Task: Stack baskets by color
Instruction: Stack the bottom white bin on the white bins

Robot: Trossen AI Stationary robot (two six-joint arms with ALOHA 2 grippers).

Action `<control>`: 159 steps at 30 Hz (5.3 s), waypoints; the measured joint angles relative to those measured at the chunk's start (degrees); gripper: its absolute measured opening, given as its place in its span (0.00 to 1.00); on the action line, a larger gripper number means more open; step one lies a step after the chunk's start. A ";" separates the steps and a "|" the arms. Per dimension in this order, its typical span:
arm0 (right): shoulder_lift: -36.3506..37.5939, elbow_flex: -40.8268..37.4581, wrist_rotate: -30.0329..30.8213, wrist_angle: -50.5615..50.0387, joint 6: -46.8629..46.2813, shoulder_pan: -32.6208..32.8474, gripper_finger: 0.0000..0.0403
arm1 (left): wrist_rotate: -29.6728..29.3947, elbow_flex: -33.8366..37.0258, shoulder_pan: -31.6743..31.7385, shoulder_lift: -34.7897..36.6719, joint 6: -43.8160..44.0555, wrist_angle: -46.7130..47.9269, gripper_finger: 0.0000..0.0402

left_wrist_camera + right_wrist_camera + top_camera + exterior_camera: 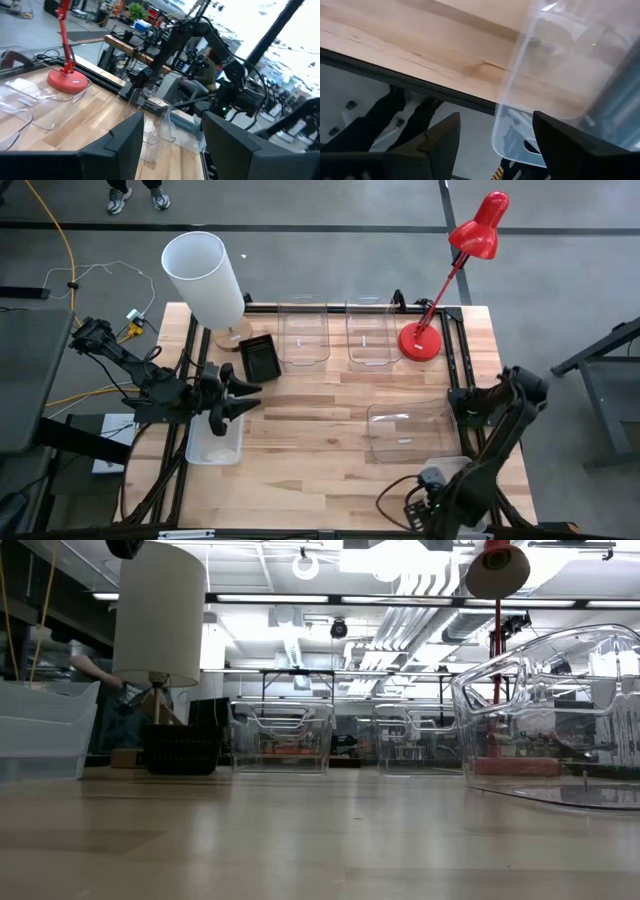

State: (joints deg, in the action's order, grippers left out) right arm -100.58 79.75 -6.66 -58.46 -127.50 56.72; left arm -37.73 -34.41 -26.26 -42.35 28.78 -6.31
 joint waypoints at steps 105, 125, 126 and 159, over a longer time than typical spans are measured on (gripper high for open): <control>-9.38 26.84 32.41 -6.48 114.95 -40.95 0.00 | 11.23 -22.97 24.31 -22.72 26.56 35.03 0.32; -9.29 38.24 29.32 -8.88 113.31 -39.87 0.43 | 13.24 -23.02 24.76 -23.04 21.65 38.71 0.00; -9.29 39.66 29.48 -9.65 114.00 -39.68 0.48 | 13.22 -23.02 24.76 -22.76 21.49 38.91 0.00; 1.03 48.78 47.20 -31.21 100.36 -33.74 0.63 | 50.87 -52.49 25.91 -18.14 -7.72 94.84 0.00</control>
State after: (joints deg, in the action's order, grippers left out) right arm -99.55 128.53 40.53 -89.67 -27.15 22.98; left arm 13.14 -86.91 -0.36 -60.49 21.06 88.54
